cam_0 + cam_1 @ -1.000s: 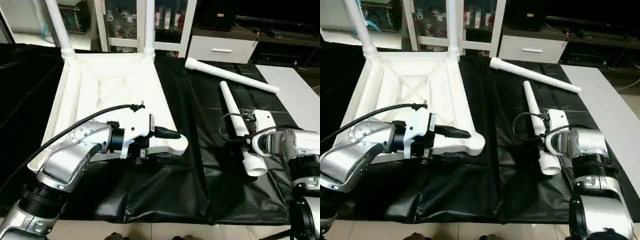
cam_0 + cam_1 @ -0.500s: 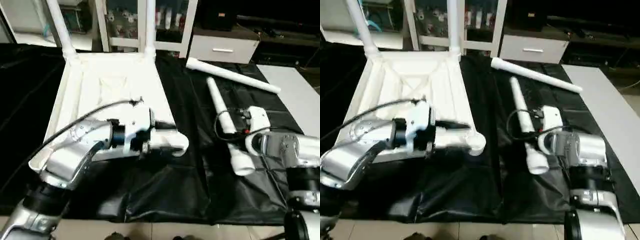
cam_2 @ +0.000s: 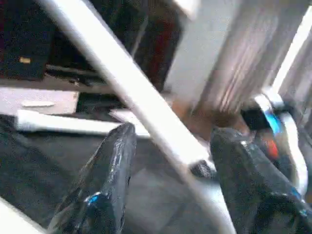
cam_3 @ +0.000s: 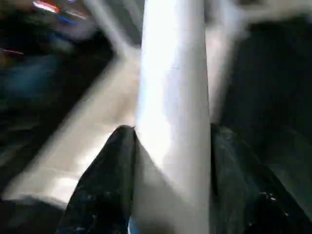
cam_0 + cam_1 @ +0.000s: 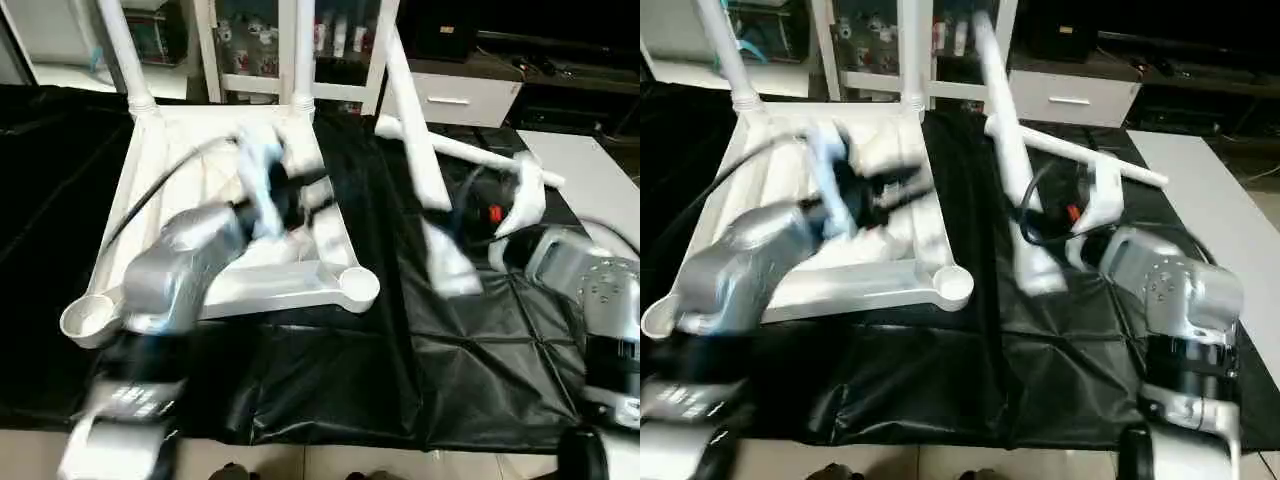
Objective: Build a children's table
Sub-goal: Pick table leg
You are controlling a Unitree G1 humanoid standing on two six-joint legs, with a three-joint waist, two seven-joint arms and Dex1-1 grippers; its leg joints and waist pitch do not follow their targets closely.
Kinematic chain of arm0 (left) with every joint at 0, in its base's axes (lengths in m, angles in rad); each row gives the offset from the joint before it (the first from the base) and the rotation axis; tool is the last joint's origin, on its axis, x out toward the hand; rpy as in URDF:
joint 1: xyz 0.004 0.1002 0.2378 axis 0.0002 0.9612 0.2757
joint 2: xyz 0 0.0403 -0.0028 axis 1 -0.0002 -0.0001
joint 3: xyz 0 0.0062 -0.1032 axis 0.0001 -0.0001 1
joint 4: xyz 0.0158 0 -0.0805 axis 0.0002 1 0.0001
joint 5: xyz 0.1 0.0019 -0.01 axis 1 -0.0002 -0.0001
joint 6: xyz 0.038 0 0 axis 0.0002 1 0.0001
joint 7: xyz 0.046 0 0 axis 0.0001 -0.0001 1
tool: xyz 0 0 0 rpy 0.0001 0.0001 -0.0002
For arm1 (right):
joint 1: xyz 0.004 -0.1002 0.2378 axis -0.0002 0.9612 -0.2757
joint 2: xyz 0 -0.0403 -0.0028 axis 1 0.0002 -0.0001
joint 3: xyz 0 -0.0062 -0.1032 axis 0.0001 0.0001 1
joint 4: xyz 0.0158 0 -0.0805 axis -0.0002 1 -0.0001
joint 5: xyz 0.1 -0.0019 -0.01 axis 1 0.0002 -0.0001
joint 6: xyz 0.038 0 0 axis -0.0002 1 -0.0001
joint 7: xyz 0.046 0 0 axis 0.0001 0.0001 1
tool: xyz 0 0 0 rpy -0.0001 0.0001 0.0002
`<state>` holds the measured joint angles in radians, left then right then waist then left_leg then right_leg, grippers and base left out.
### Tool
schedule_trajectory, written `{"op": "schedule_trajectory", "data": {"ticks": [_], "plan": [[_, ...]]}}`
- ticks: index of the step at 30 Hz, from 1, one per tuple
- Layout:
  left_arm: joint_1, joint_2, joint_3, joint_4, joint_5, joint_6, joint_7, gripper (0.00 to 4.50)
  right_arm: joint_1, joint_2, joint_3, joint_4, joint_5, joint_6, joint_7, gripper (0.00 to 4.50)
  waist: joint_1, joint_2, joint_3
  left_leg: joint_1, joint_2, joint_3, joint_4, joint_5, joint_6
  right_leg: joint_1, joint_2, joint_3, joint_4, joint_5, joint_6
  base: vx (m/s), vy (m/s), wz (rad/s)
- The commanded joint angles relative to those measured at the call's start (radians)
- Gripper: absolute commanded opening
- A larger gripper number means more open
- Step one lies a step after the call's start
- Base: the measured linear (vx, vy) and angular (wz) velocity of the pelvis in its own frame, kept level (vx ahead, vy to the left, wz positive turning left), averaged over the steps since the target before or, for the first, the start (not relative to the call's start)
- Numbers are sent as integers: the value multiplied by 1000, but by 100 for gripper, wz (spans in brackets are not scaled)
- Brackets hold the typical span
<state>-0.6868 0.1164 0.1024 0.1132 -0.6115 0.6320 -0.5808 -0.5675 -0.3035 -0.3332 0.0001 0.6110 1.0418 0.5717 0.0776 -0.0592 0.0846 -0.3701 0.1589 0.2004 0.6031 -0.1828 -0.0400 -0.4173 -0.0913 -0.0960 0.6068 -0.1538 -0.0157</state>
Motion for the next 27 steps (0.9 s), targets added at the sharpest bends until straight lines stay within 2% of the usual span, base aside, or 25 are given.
{"op": "schedule_trajectory", "data": {"ticks": [1, 3, 5, 7, 10, 12, 13, 14, 17, 21, 22, 27], "plan": [[-34, -19, 54, 24, -93, 59, 74, 311, 15, 5, -28, -39, 47, -7, 25, 183, 7, -9, -78, 12, 64, -31, -62, -191, 18, 55, -74, 57, -83, -355, -179, 0, 0, 0], [-100, -59, 111, 86, -125, 92, 127, 313, 30, 20, -7, -79, 68, -9, 41, 183, 14, -10, -77, 12, 63, -33, -66, -187, 23, 53, -71, 54, -93, -390, -143, 0, 0, 0], [-132, -75, 123, 106, -137, 120, 134, 344, 36, 33, 9, -114, 91, 1, 53, 183, 16, -12, -77, 12, 63, -34, -67, -185, 22, 53, -71, 53, -96, -408, -122, 0, 0, 0], [-146, -89, 133, 104, -159, 145, 144, 351, 43, 33, 25, -134, 98, 1, 64, 183, 19, -10, -79, 12, 65, -37, -69, -170, 17, 53, -73, 53, -96, -411, -102, 0, 0, 0], [-168, -106, 137, 65, -239, 211, 130, 377, 69, 12, 79, -165, 84, -12, 81, 183, 20, -6, -82, 9, 69, -37, -70, -132, 16, 57, -73, 55, -84, -316, -131, 0, 0, 0], [-153, -71, 69, 14, -211, 209, 57, 390, 78, 2, 99, -172, 74, -20, 84, 183, 22, -5, -84, 9, 69, -36, -69, -109, 23, 58, -74, 56, -79, -265, -149, 0, 0, 0], [-153, -71, 69, 14, -211, 209, 57, 390, 78, 2, 99, -172, 74, -20, 84, 183, 22, -5, -84, 9, 69, -36, -69, -109, 23, 58, -74, 56, -79, -265, -149, 0, 0, 0], [-130, -26, -7, -29, -177, 237, -6, 390, 88, -10, 123, -192, 71, -20, 94, 183, 22, -5, -82, 9, 71, -36, -72, -110, 26, 59, -74, 57, -79, -264, -144, 0, 0, 0], [-126, -15, -30, -27, -145, 227, -10, 390, 91, -12, 137, -210, 73, -18, 99, 182, 19, -5, -79, 8, 68, -34, -71, -116, 19, 60, -74, 58, -82, -280, -146, 0, 0, 0], [-123, 5, -65, -27, -100, 203, -13, 390, 91, -16, 146, -222, 80, -23, 98, 182, 19, -3, -77, 13, 71, -37, -75, -157, -1, 57, -76, 58, -90, -344, -122, 0, 0, 0], [-122, 6, -66, -17, -91, 197, 4, 390, 89, -19, 147, -223, 83, -28, 95, 182, 17, -5, -77, 11, 71, -37, -75, -162, -5, 58, -76, 57, -90, -352, -116, 0, 0, 0], [-117, 29, -81, -5, -72, 206, 11, 390, 86, -36, 159, -229, 86, -36, 106, 182, 19, -6, -79, 9, 70, -38, -73, -142, -2, 59, -76, 57, -86, -329, -114, 0, 0, 0]]}}
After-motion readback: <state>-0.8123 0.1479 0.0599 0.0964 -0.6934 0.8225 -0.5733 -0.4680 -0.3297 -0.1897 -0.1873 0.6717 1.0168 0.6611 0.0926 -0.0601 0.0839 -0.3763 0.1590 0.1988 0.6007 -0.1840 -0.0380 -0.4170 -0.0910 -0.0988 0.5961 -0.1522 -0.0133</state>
